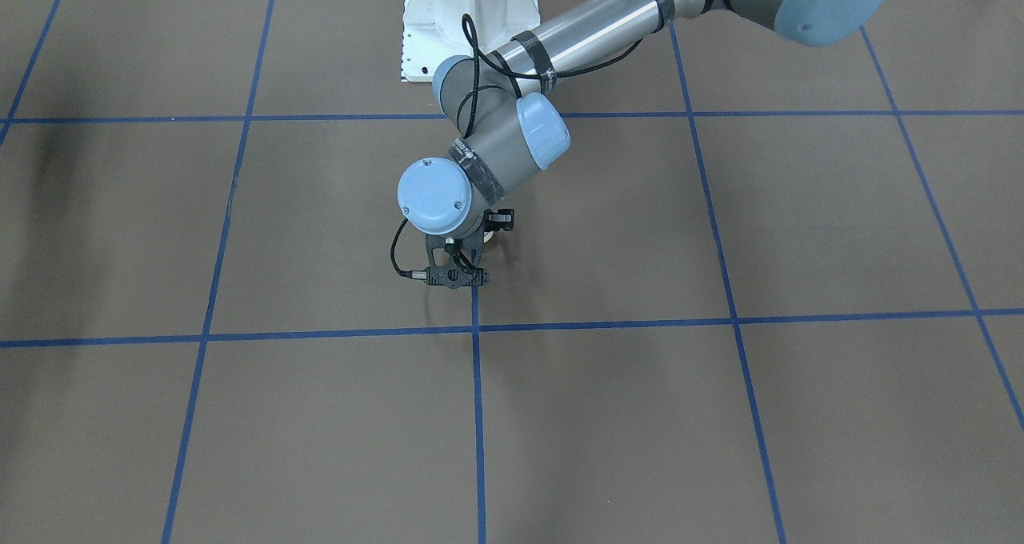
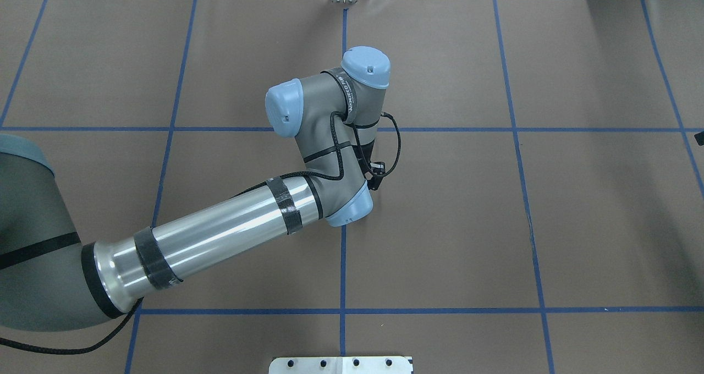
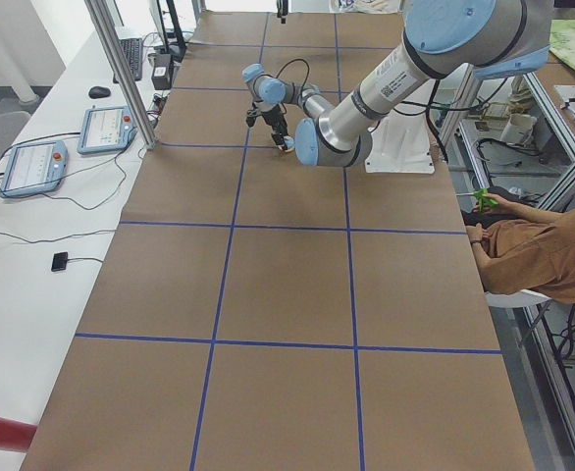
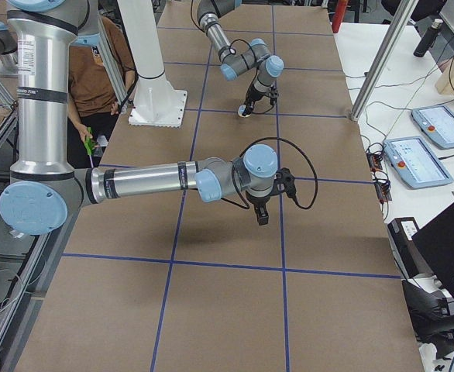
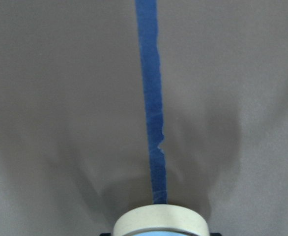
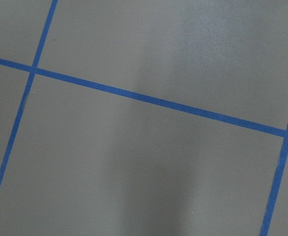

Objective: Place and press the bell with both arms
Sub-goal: 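Move the bell with the left gripper to the table centre and lower it, then open the left gripper, releasing the bell, and lift away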

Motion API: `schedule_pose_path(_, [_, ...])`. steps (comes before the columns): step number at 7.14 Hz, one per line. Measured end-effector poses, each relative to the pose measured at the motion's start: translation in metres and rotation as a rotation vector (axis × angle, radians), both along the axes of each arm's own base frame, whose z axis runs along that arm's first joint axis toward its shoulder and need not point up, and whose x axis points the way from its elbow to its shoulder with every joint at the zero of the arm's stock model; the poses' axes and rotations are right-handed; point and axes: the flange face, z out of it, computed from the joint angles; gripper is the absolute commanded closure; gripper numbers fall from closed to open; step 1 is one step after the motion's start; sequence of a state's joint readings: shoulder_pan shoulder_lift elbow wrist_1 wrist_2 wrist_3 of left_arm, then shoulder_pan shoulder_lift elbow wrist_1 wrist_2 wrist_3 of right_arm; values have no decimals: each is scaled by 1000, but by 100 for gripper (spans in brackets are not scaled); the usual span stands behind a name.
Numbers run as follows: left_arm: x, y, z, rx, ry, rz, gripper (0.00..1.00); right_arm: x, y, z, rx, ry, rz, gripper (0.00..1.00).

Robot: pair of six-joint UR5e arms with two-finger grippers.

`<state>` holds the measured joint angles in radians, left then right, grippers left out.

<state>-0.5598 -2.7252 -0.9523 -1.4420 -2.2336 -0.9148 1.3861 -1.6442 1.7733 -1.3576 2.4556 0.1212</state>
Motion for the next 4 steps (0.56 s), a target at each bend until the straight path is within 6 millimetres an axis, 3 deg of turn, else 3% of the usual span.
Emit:
schedule_pose_path(2, [-6,-5,-7,14,22,-9,3,-1,-2,-3,8,1,0,0])
schedule_pose_path(4, [-53,-39,-35,47,69,-74,4,-10,-19,-25,28,-1,11,0])
